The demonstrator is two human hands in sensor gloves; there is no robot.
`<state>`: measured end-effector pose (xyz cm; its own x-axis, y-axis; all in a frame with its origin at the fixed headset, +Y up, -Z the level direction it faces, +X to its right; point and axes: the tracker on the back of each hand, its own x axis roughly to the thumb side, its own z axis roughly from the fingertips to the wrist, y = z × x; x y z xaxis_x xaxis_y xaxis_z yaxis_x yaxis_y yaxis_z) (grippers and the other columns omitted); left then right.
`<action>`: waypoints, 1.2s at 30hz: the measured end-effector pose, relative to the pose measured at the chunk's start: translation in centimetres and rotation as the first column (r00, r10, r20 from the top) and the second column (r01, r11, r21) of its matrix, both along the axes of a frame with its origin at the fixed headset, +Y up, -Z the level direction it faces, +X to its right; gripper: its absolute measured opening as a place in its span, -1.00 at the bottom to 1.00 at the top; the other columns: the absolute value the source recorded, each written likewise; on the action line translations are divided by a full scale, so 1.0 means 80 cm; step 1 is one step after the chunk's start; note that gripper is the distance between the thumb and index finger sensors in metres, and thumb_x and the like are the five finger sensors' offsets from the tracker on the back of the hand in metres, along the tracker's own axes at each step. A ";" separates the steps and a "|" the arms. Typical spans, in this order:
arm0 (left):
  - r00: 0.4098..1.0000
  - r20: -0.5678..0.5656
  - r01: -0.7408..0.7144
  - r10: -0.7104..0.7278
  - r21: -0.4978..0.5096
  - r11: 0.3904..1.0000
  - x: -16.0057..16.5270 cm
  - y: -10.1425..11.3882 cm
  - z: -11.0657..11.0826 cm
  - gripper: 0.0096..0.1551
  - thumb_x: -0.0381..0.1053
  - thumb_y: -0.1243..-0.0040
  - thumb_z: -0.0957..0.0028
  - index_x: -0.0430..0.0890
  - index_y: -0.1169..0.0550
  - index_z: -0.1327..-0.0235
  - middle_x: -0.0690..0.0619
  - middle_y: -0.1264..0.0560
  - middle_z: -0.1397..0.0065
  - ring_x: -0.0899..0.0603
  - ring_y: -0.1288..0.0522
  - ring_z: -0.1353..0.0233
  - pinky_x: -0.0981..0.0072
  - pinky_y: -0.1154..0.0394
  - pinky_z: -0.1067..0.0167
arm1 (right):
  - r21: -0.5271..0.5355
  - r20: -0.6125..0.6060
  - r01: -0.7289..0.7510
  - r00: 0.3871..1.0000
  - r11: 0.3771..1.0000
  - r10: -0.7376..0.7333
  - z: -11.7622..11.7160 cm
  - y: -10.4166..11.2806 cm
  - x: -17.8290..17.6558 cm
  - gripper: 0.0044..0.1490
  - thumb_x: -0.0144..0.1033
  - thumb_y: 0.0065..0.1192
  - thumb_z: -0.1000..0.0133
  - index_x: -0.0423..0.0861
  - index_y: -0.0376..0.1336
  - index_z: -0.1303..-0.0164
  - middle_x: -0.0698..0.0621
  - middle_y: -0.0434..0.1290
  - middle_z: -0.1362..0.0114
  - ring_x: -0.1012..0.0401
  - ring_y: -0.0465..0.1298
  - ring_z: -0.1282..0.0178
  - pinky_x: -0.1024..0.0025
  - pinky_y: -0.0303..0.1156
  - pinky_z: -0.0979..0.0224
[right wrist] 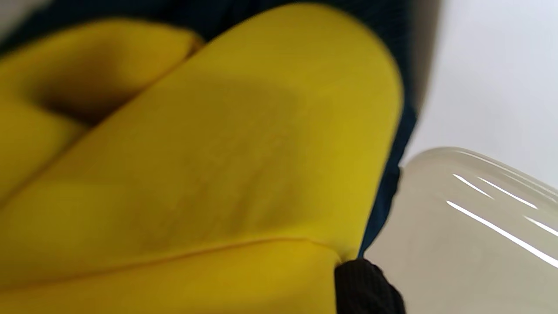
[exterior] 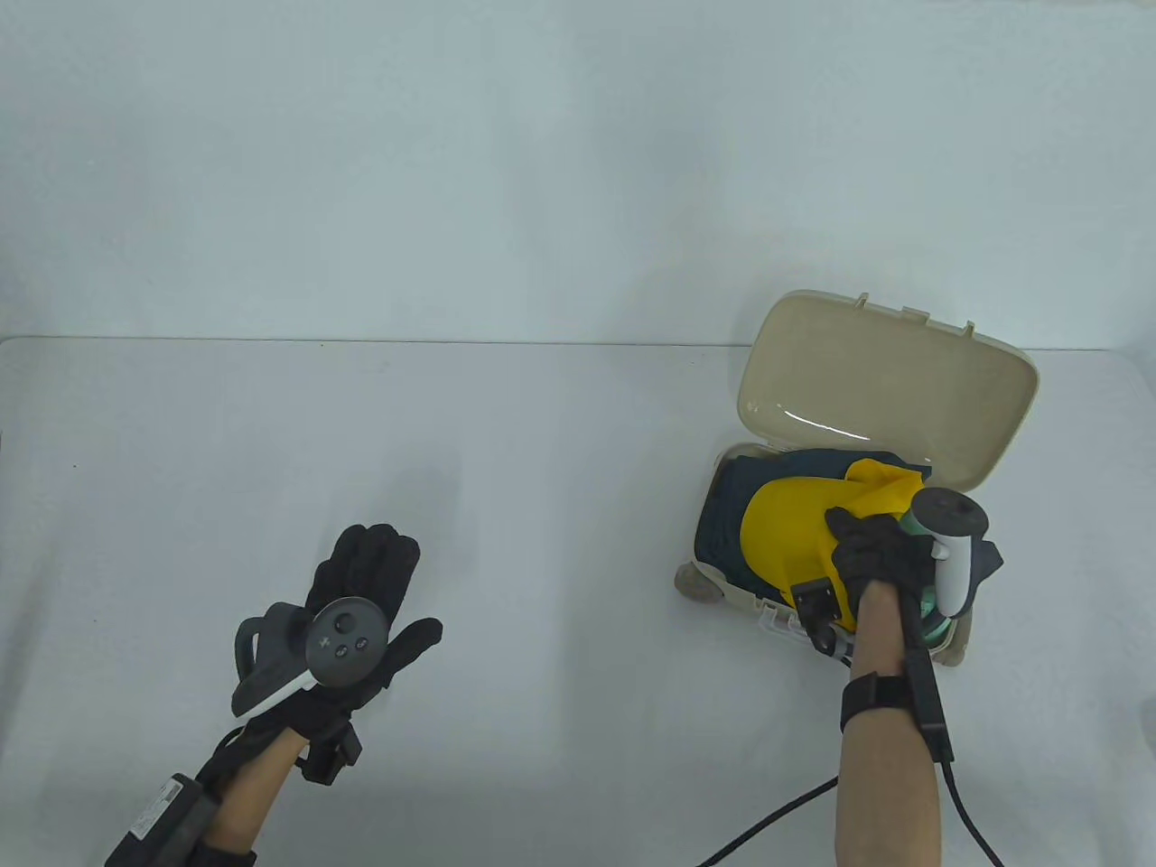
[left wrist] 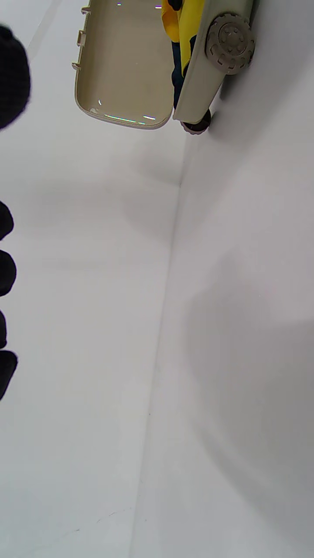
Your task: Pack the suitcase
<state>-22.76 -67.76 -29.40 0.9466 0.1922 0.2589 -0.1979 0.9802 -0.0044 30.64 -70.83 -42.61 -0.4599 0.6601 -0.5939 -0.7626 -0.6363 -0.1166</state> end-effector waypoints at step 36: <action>0.998 0.059 -0.027 0.026 0.013 1.000 0.001 0.007 0.011 0.02 0.39 0.08 -0.04 0.02 0.08 -0.66 -0.10 0.13 -0.76 -0.35 0.17 -0.72 -0.15 -0.01 -0.59 | -0.149 0.112 -0.334 0.929 0.931 0.351 0.086 0.084 0.099 -0.30 -0.09 0.16 -0.20 -0.17 0.19 -0.49 -0.07 0.49 -0.29 0.07 0.61 -0.07 0.31 0.57 -0.07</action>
